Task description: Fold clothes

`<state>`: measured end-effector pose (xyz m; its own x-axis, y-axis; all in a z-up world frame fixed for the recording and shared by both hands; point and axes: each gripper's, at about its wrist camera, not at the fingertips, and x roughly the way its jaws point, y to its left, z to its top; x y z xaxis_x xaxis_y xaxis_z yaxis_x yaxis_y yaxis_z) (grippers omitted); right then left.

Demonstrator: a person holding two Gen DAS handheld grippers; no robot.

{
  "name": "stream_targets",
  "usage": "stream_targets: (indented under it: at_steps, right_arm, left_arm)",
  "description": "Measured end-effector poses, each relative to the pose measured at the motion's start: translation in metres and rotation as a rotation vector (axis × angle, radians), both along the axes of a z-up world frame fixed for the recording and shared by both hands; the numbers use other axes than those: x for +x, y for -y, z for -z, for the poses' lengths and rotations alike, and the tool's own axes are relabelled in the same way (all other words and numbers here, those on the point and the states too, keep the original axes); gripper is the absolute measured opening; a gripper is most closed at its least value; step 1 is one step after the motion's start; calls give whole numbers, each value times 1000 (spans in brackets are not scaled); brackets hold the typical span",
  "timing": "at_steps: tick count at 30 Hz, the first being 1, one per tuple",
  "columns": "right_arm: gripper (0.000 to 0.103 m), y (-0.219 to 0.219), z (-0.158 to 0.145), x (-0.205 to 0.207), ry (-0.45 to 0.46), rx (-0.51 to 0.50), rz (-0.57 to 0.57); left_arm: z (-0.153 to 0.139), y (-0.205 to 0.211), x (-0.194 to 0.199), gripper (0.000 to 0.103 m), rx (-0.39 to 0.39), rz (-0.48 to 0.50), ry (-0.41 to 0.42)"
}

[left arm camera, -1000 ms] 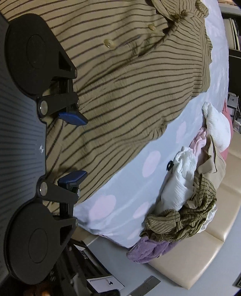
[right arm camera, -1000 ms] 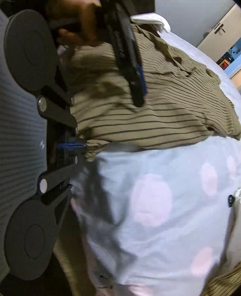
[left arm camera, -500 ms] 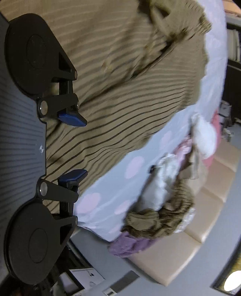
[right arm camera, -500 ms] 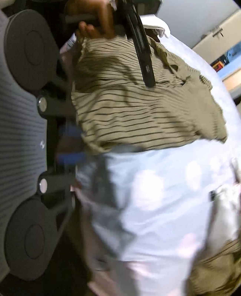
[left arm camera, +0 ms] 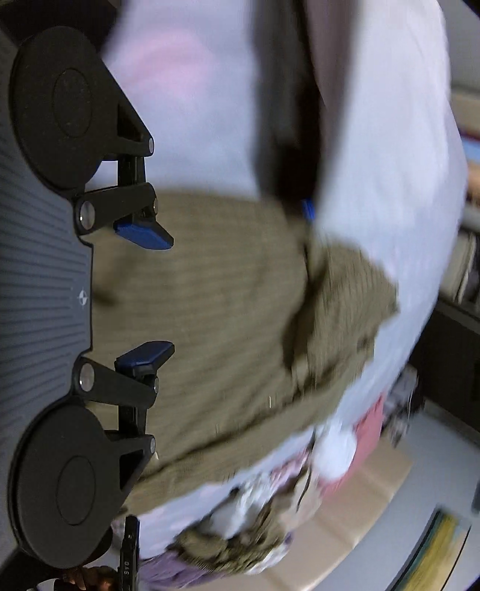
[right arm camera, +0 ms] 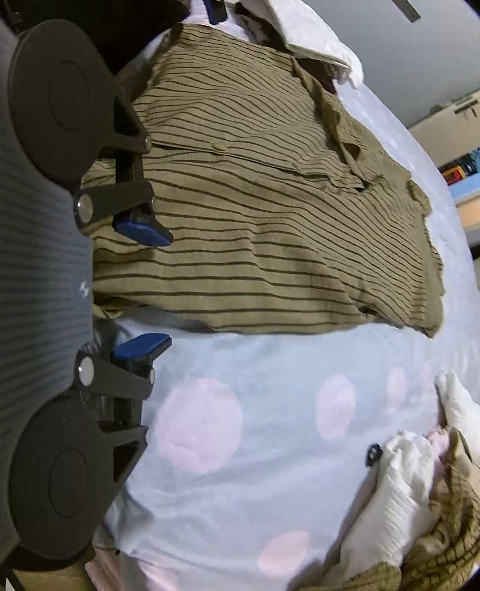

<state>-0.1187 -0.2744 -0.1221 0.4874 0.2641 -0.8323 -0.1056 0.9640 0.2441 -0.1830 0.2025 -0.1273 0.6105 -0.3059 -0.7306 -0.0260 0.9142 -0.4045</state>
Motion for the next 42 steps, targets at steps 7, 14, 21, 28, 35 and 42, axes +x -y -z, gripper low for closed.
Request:
stream_targets:
  at_steps: [7,14,21,28,35,42]
  right_arm:
    - [62,-1,14,3,-59,82,-61]
    - [65,0,26,8,-94,153,-139]
    - [65,19,32,13,-94,326,-129]
    - [65,26,38,18,-101,405,-106]
    - [6,31,38,19,-140,427,-102]
    - [6,43,16,6,-142,467,-130]
  left_arm:
    - [18,-13,-5,58,-7,-39,-115]
    - [34,1,29,61,10,108,-190]
    - [32,-9,34,23,1,137,-217]
    - [33,-18,34,7,-89,149,-230]
    - [40,-23,38,1,-128,136,-284]
    - [14,-33,27,1,-186,196,-254]
